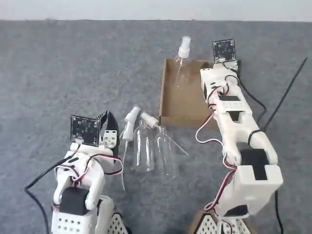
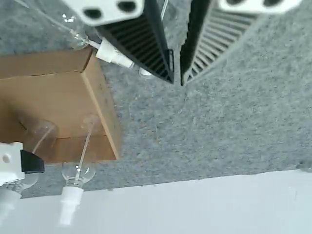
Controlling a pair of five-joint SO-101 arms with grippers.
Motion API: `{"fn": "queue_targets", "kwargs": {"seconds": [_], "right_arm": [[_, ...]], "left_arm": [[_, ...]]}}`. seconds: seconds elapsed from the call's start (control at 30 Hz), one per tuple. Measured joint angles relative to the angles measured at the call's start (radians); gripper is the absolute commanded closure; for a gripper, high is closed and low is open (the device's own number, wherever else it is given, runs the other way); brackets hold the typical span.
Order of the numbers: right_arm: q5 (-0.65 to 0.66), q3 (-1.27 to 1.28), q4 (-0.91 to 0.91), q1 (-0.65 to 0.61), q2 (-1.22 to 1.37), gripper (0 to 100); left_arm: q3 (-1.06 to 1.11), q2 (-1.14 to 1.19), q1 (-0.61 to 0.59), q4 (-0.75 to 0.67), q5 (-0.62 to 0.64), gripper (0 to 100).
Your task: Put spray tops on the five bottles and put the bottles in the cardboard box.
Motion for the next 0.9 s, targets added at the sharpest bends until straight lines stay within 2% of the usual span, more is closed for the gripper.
{"fn": "queue_targets", "kwargs": {"seconds": [0.33, 0.5, 0.7, 0.9], "right_arm": [[0.0, -0.152, 0.218, 0.0, -0.164, 66.5], [0.0, -0.23, 0.385, 0.0, -0.258, 66.6], [0.0, -0.247, 0.717, -0.043, -0.45, 66.7], [0.0, -0.207, 1.181, -0.242, -0.62, 66.7]], "left_arm": [[0.0, 0.0, 0.0, 0.0, 0.0, 99], [0.0, 0.0, 0.0, 0.0, 0.0, 99], [0.0, 0.0, -0.005, 0.0, 0.0, 99], [0.0, 0.0, -0.008, 0.0, 0.0, 99]]}}
